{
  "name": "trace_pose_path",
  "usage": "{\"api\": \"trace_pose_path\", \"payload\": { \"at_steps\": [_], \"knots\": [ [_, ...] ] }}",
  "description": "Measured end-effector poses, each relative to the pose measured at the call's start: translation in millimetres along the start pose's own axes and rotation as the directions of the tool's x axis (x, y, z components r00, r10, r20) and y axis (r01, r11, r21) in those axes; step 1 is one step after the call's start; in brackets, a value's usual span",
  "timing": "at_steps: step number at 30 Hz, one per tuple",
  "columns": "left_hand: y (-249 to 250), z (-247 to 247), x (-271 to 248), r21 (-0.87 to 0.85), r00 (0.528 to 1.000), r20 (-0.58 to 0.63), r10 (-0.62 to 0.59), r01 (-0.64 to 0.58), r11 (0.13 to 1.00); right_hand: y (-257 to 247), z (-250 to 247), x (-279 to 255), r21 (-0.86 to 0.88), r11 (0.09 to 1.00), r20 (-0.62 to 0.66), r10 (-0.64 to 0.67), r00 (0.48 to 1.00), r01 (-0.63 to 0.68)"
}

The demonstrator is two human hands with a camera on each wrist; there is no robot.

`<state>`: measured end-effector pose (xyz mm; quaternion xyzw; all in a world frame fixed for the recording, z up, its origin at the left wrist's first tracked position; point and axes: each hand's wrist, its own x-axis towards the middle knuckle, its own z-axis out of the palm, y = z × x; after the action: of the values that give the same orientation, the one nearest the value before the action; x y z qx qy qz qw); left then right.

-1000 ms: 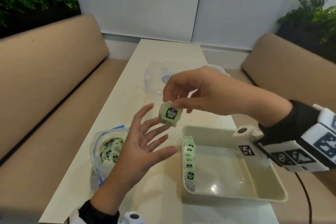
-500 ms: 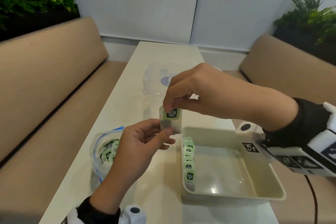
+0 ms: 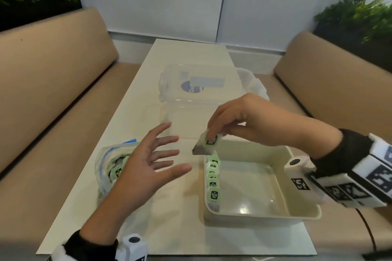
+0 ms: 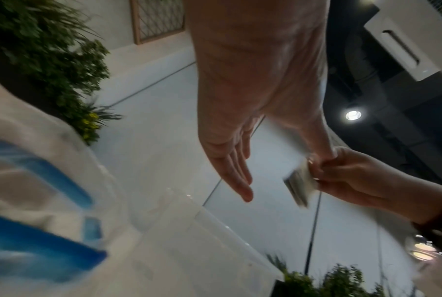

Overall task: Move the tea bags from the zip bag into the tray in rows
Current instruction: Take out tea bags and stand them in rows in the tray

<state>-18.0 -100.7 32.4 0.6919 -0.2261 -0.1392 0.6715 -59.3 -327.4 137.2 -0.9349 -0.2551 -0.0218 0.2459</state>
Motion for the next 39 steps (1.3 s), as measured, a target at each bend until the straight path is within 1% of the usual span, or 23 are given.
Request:
{"api": "trace_pose_path", "payload": {
  "at_steps": [2, 5, 6, 8, 11, 15, 18, 20, 22, 23, 24, 25, 26, 28, 30, 31, 32, 34, 39],
  "knots": [
    [5.1, 10.9, 0.9, -0.002, 0.998, 0.026, 0.054, -0.054, 0.999, -2.8, -0.9, 1.2, 0.087, 0.996, -0.062, -0.007, 0.998, 0.013],
    [15.2, 22.7, 2.8, -0.009, 0.986, -0.054, 0.156, -0.157, 0.988, -5.6, -0.7, 1.8, 0.150, 0.989, -0.119, 0.002, 0.993, 0.016],
    [17.7, 24.4, 2.7, -0.018, 0.982, -0.085, 0.171, -0.173, 0.985, -5.8, -1.0, 1.7, 0.158, 0.987, -0.133, 0.007, 0.991, 0.014],
    [19.3, 24.9, 2.2, -0.019, 0.978, -0.124, 0.170, -0.173, 0.985, -5.9, -2.3, 1.1, 0.183, 0.983, -0.155, 0.016, 0.988, 0.013],
    [18.5, 23.2, -0.3, 0.010, 0.974, -0.144, 0.173, -0.174, 0.985, -5.3, -2.1, 0.3, 0.188, 0.982, -0.158, 0.023, 0.987, 0.007],
    [14.8, 24.1, -2.7, 0.066, 0.977, -0.134, 0.166, -0.158, 0.985, -3.9, 1.7, -1.0, 0.154, 0.988, -0.123, 0.016, 0.992, 0.003],
    [8.1, 19.3, -3.1, 0.102, 0.993, -0.075, 0.096, -0.088, 0.991, -0.3, 2.5, -1.8, 0.137, 0.991, -0.075, 0.011, 0.997, 0.000],
    [3.1, 12.8, -3.8, 0.122, 0.996, -0.074, 0.056, -0.047, 0.991, 7.7, 6.7, -2.3, 0.065, 0.998, 0.010, 0.023, 1.000, -0.024],
    [-0.6, 4.6, -5.3, 0.116, 0.991, -0.133, 0.024, -0.008, 0.993, 19.5, 18.3, -3.6, -0.070, 0.996, 0.140, 0.066, 0.988, -0.056],
    [-2.5, -0.5, -6.2, 0.111, 0.986, -0.166, 0.011, 0.007, 0.994, 25.7, 26.7, -5.0, -0.133, 0.988, 0.226, 0.109, 0.968, -0.080],
    [-4.7, -6.0, -7.1, 0.113, 0.981, -0.193, 0.000, 0.022, 0.993, 31.5, 36.6, -7.1, -0.185, 0.977, 0.328, 0.166, 0.930, -0.109],
    [-6.9, -11.4, -8.0, 0.122, 0.977, -0.211, -0.006, 0.032, 0.992, 36.5, 46.9, -9.0, -0.222, 0.966, 0.435, 0.221, 0.873, -0.135],
    [-9.6, -16.9, -9.0, 0.132, 0.973, -0.230, -0.014, 0.046, 0.990, 40.5, 57.5, -10.4, -0.242, 0.957, 0.535, 0.267, 0.801, -0.158],
    [-12.3, -25.8, -10.9, 0.121, 0.960, -0.277, -0.034, 0.070, 0.990, 45.8, 74.9, -9.9, -0.227, 0.951, 0.689, 0.310, 0.655, -0.210],
    [-13.0, -32.4, -13.3, 0.104, 0.948, -0.314, -0.047, 0.083, 0.991, 50.5, 86.5, -5.0, -0.198, 0.939, 0.784, 0.324, 0.529, -0.282],
    [-13.4, -34.9, -14.3, 0.101, 0.945, -0.324, -0.042, 0.078, 0.992, 53.0, 90.5, -1.9, -0.200, 0.928, 0.812, 0.337, 0.477, -0.315],
    [-13.7, -36.9, -15.5, 0.099, 0.942, -0.333, -0.038, 0.075, 0.992, 55.2, 94.0, 1.1, -0.206, 0.918, 0.827, 0.348, 0.441, -0.339],
    [-14.8, -40.0, -17.3, 0.094, 0.936, -0.352, -0.034, 0.072, 0.993, 60.0, 101.1, 5.7, -0.222, 0.910, 0.835, 0.364, 0.414, -0.351],
    [-18.0, -45.9, -21.0, 0.085, 0.924, -0.379, -0.049, 0.088, 0.993, 66.9, 109.6, 11.6, -0.305, 0.905, 0.820, 0.407, 0.403, -0.295]
  ]
}}
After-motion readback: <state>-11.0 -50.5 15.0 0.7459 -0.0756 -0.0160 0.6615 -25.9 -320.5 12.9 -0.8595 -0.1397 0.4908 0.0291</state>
